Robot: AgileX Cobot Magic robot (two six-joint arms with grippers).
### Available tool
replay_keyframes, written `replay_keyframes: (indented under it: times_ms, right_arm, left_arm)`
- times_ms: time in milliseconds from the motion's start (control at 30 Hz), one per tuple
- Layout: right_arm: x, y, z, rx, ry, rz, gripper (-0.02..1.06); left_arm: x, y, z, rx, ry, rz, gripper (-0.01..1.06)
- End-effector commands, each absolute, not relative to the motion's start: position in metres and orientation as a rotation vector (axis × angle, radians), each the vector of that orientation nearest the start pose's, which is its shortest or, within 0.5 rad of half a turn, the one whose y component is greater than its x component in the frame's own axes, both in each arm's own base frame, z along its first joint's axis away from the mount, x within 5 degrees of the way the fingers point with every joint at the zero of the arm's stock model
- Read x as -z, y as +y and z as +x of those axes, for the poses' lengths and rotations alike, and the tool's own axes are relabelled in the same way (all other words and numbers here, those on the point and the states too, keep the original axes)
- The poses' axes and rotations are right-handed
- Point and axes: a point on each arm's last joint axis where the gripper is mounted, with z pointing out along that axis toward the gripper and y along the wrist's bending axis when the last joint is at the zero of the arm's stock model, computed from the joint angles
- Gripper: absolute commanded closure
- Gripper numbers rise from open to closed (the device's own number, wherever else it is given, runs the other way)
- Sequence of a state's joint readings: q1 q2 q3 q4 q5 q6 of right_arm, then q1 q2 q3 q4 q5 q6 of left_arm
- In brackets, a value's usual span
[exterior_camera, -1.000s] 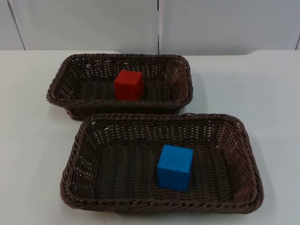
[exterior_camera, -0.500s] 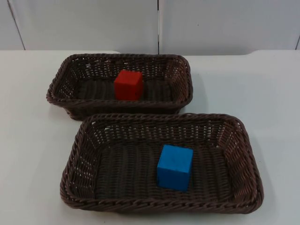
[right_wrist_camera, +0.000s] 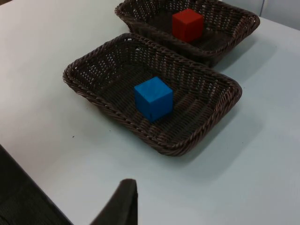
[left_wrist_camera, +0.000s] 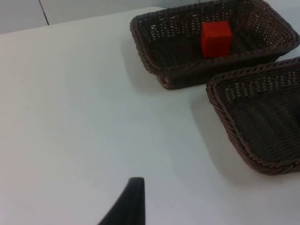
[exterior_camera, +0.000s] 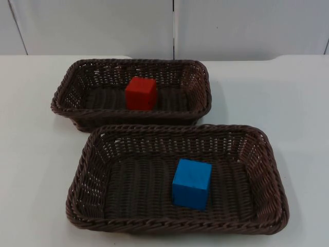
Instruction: Pick up one cube with the left hand and place it into the upper basket. Pick up one cube with the right hand and place it into the lower basket.
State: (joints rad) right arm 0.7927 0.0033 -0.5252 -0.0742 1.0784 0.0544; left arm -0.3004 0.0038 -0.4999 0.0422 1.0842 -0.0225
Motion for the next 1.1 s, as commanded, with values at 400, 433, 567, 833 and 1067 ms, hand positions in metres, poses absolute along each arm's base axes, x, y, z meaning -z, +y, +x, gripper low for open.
replay_keyframes:
  times_ms: [400,433,567,833,1067]
  right_arm:
    - [-0.2805,-0.0097,-0.0011,-0.436,1.936,-0.740,-0.01]
    - [-0.2805,-0.0097,-0.0011,-0.436,1.936,-0.740,-0.01]
    - [-0.2805,-0.0097,-0.0011,-0.436,1.936,-0.740,-0.01]
    - [-0.2805,-0.0097,-0.0011,-0.436,1.936,-0.740,-0.01]
    - [-0.2805,-0.0097,-0.0011,-0.436,1.936,-0.740,-0.01]
  left_arm:
    - [-0.2752,0.0069,-0.0031,0.119,2.043,0.278,0.06]
    - [-0.2752,0.0069,-0.0031,0.119,2.043,0.278,0.06]
    - [-0.2752,0.0070,-0.0031,0.118,2.043,0.278,0.06]
    - [-0.2752,0.0070,-0.0031,0.118,2.043,0.278,0.06]
    - [-0.2752,0.0070,-0.0031,0.118,2.043,0.278,0.06]
